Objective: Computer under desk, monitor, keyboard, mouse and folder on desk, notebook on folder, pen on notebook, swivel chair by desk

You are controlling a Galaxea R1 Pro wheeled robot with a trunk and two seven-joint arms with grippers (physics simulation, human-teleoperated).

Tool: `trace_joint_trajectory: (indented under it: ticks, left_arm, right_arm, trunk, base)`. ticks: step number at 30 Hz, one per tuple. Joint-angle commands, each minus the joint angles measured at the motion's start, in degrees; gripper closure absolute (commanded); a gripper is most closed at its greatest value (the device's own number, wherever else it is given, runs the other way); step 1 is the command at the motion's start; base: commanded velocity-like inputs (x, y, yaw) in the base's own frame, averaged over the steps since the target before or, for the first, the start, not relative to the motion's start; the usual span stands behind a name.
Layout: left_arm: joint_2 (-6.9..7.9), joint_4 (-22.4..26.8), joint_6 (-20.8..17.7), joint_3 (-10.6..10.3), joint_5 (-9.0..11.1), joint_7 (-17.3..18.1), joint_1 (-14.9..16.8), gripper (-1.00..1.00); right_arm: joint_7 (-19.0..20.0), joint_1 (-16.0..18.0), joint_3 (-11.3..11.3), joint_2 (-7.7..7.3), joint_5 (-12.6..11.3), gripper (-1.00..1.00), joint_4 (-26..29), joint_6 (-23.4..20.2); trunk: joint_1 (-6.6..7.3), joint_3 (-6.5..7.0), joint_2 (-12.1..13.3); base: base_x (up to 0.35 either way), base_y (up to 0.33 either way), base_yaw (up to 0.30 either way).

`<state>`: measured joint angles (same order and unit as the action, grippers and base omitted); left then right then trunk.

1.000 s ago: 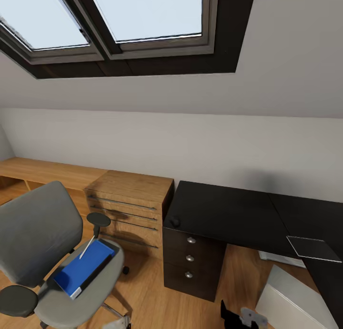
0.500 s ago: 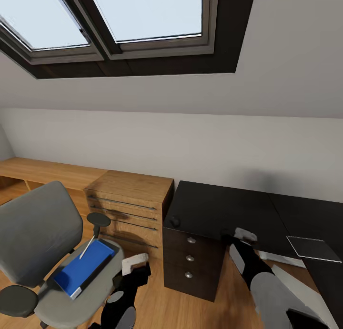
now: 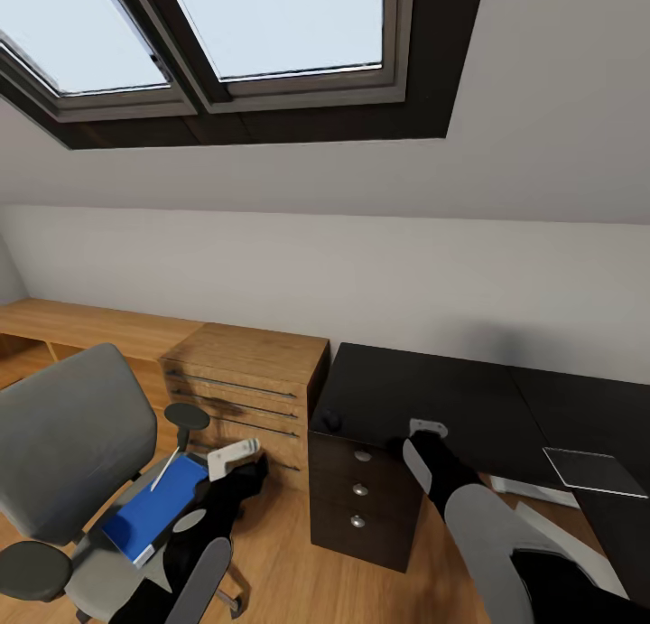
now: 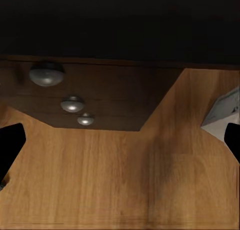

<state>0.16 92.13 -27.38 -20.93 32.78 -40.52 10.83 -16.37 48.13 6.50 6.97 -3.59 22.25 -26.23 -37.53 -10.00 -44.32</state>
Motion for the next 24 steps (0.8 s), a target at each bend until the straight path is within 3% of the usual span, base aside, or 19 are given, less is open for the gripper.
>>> trace_joint_trajectory:
  ticks: [1, 10, 18, 24]
  left_arm:
    - [0.08, 0.2, -0.2, -0.1, 0.4, -0.5, -0.1, -1.0]
    - [0.27, 0.6, -0.3, 0.0, 0.4, -0.5, -0.5, -1.0]
    - [0.27, 0.6, -0.3, 0.0, 0.4, -0.5, -0.6, -1.0]
    - [0.36, 0.6, -0.3, 0.0, 0.4, -0.5, -0.6, -1.0]
  right_arm:
    - [-0.3, 0.0, 0.1, -0.01, -0.4, -1.0, 0.3, -0.7]
    - [-0.1, 0.0, 0.2, -0.03, -0.6, -1.0, 3.1, -2.7]
    - [-0.2, 0.0, 0.2, 0.04, -0.4, -1.0, 3.0, -2.5]
    - [-0.2, 0.0, 0.1, -0.01, -0.2, -1.0, 3.0, -2.4]
  trunk:
    - [-0.02, -0.09, -0.1]
    - [-0.02, -0.09, -0.1]
    - [-0.02, -0.09, -0.1]
    - [-0.02, -0.12, -0.1]
  base:
    - [0.0, 0.0, 0.0]
    - [0.0, 0.0, 0.013]
    - [0.004, 0.0, 0.259]
    - [0.201, 0.0, 0.272]
